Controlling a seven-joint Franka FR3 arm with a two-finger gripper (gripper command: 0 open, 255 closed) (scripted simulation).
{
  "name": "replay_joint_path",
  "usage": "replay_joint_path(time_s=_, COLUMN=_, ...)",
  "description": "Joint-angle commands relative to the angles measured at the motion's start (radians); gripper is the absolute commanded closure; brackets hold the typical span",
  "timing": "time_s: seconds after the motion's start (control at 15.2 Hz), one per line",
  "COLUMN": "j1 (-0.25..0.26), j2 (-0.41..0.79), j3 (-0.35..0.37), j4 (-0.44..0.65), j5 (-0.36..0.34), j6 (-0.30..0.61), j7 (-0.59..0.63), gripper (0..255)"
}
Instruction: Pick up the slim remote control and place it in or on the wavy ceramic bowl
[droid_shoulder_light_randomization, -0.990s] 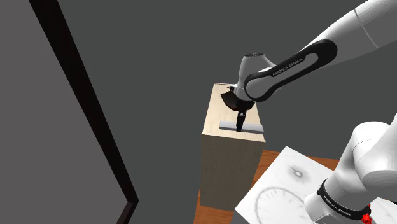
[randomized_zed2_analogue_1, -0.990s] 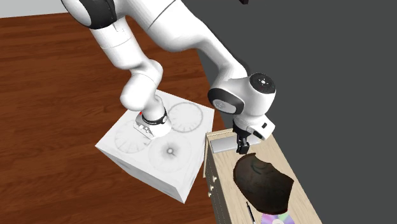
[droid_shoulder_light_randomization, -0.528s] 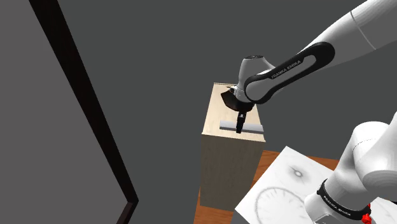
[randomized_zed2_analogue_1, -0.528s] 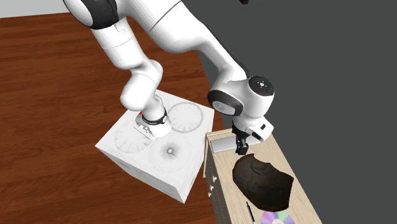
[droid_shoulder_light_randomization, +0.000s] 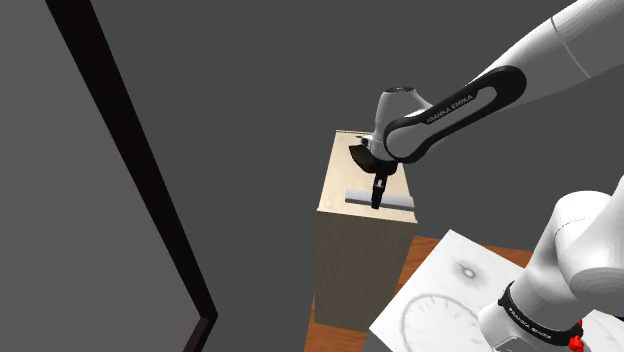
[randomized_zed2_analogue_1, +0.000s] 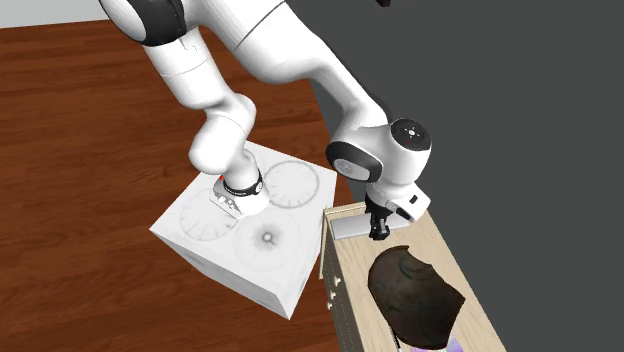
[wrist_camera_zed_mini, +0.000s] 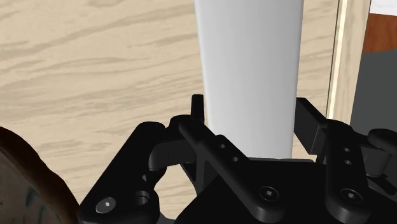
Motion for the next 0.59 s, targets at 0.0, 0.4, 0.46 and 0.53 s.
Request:
replay_joint_path(time_s=0.0, j1=0.000, j2=0.000, j3=0.000, j4=-0.001, j5=0.000, j6=0.000, j7=0.000, gripper=255)
replay_joint_path(time_s=0.4, j1=-0.003, j2=-0.041, j3=0.004, j4=0.020, j5=-0.009, j6=-0.062, j7=0.009, gripper=255)
replay_joint_path(time_s=0.46, j1=-0.004, j2=-0.051, j3=0.005, j4=0.026, j5=-0.011, j6=-0.078, j7=0.010, gripper=255)
replay_joint_path(time_s=0.53, j1=-0.004, j2=-0.060, j3=0.006, j4=0.032, j5=-0.013, j6=-0.093, j7=0.012, gripper=255)
